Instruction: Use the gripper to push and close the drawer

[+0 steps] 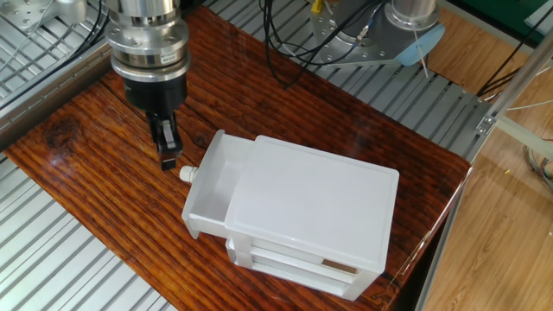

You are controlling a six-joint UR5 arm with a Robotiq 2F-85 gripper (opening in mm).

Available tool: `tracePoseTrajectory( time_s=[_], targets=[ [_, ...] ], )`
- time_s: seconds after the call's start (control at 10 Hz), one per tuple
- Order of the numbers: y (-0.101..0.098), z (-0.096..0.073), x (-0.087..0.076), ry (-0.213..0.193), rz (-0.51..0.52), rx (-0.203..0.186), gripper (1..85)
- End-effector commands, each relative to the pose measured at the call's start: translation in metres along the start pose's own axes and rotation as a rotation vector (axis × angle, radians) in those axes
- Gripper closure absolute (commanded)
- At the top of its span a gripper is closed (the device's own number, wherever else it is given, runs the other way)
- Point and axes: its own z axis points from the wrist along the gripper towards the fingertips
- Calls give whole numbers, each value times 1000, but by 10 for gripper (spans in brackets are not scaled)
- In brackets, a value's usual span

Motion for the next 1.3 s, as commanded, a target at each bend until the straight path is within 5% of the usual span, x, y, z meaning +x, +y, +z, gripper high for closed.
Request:
tracePoseTrajectory(
  time_s=[0.0,0.5,1.2],
  targets=[
    [1,3,1,12,31,-9,630],
    [-1,6,13,61,51,-27,570],
    [-8,13,12,54,12,-57,490]
  ],
)
